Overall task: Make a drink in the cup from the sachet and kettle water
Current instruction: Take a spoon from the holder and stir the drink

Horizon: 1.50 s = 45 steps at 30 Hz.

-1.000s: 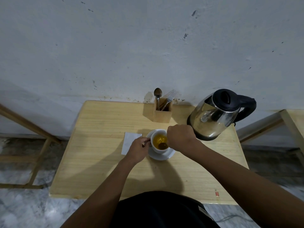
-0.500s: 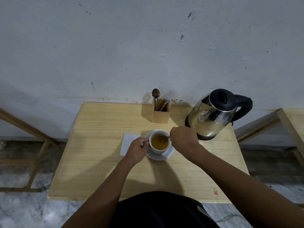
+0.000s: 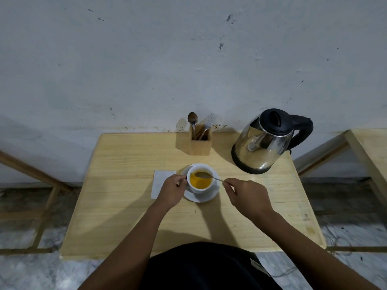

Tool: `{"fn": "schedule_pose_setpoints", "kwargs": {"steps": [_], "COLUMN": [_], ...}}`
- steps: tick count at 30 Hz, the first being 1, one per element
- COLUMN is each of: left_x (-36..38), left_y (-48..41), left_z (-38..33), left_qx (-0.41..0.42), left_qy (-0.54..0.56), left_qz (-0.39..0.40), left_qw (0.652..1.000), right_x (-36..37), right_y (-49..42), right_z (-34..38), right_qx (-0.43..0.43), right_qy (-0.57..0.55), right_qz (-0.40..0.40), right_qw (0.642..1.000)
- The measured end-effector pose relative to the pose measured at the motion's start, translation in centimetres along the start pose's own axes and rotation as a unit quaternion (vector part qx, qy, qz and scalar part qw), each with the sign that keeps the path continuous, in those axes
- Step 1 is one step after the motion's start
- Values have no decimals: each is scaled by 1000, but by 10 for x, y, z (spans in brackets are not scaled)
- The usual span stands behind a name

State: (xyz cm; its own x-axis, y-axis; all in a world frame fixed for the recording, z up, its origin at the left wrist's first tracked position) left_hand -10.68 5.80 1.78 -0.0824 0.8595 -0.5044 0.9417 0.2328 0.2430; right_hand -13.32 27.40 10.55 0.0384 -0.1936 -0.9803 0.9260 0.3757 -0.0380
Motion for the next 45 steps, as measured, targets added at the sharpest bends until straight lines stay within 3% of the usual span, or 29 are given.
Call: {"fn": "schedule_pose_setpoints", "kwargs": {"steps": [7, 30, 45], "left_x": [1, 2, 3], "left_y": [0, -1, -2], "left_z": [0, 0, 3], "left_qx": [-6, 0, -7], "left_qy": [3, -21, -17], "left_qz": [0, 4, 1], "left_qw": [1000, 1000, 1000], "right_x": [4, 21, 22], "right_y": [29, 35, 38], "right_z": [-20, -18, -20], "right_qx": [54, 135, 143], "right_qy": [-70, -121, -145], "right_qz": [-82, -44, -27], "right_qw": [993, 983, 979]}}
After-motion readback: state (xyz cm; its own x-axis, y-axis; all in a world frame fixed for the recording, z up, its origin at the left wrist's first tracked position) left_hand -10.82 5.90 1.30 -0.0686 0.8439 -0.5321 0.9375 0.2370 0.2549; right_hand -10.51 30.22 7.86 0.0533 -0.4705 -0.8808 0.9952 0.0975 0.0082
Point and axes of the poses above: each hand's wrist, its own y-axis away from the middle knuckle, its own x-axis out of the palm, z = x × y, the point moved 7 cm from there along -y, towards the middle knuckle, and after that the axes turned 2 degrees about x, right-handed, at the moved point
